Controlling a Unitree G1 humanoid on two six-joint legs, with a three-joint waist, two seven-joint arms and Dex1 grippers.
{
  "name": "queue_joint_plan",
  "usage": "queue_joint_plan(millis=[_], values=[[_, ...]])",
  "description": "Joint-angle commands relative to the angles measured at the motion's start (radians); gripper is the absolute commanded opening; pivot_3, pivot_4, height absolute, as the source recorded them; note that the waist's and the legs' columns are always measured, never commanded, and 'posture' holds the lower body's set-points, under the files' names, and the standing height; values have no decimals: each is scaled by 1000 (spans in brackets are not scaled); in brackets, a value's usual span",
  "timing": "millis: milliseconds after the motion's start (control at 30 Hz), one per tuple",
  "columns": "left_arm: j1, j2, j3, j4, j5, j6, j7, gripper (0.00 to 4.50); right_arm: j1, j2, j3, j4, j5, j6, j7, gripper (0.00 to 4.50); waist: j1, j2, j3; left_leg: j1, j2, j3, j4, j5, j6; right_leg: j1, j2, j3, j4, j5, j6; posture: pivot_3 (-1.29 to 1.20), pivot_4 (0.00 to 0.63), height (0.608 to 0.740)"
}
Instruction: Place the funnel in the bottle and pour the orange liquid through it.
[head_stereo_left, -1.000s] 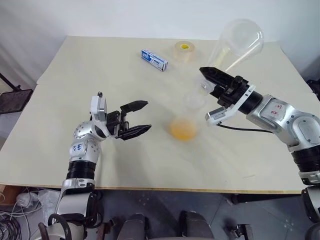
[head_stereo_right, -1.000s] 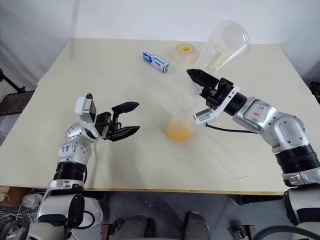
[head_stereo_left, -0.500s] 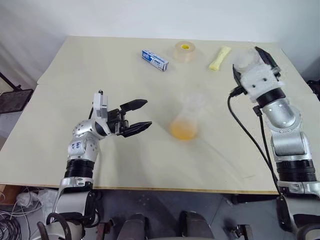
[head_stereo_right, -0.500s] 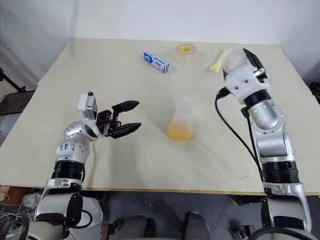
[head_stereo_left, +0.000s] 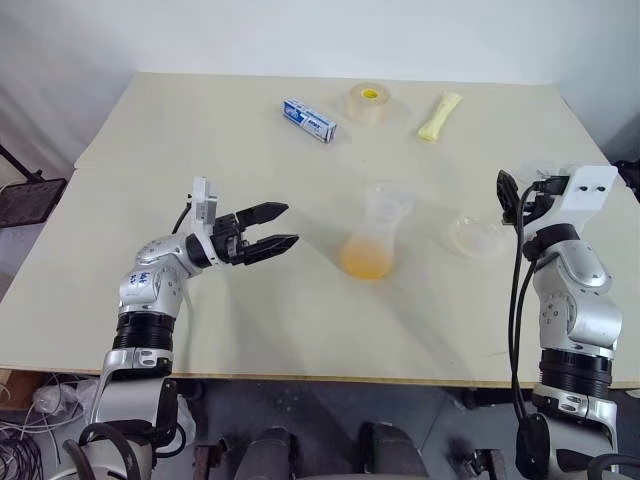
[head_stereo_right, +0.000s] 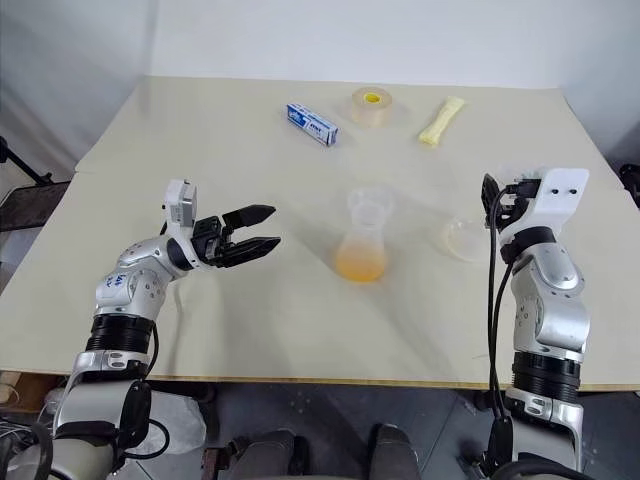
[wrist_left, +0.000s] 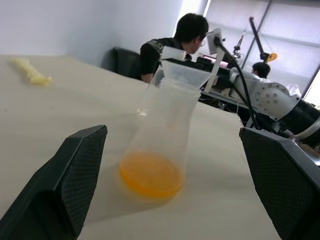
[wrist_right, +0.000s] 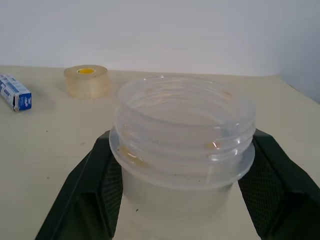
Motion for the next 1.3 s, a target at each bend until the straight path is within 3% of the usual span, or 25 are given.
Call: queue_joint_plan(millis=[33,100,400,600,733,933,1167,1300], values=[[-14,18,-12,-41,15,22,18,4500,25,-3,-12,-63,26,-21,13,3951,-1,0,0,0,0,0,0,0,0,0,0,0,0,0,0,0,150,740],[-15,18,-13,-47,13,25,16,4500,29,-10,-5,-89,27,-23,16,4460,-1,0,0,0,0,0,0,0,0,0,0,0,0,0,0,0,150,740],[-7,23,-35,-72,45,20,55,4500,-71,-68,6,-123,50,-23,58,4460,-1,0,0,0,0,1,0,0,0,0,0,1,0,0,0,0,150,740],[20,45,-38,-117,35,55,41,4500,-157,-125,34,-196,134,26,171,4460,-1,0,0,0,0,1,0,0,0,-1,0,1,0,0,0,0,150,740],[60,90,-34,-157,36,61,14,4500,-9,-226,68,-357,232,86,387,4460,5,0,0,0,0,0,0,0,0,0,0,0,0,0,0,0,150,740],[138,184,-20,-210,46,47,-10,4500,319,-308,-20,-510,400,118,614,4460,9,-1,0,-1,-2,0,-1,0,0,2,0,0,-5,0,0,0,150,740],[244,230,4,-245,36,-25,-51,4500,582,-325,-1,-421,307,-23,790,4460,17,-1,0,1,0,3,0,0,0,3,0,1,-6,0,0,0,150,740],[294,214,15,-266,51,-140,-61,4500,592,-292,23,-300,269,-89,809,4460,24,-1,0,2,0,4,0,0,0,3,0,2,-6,0,0,0,150,740]])
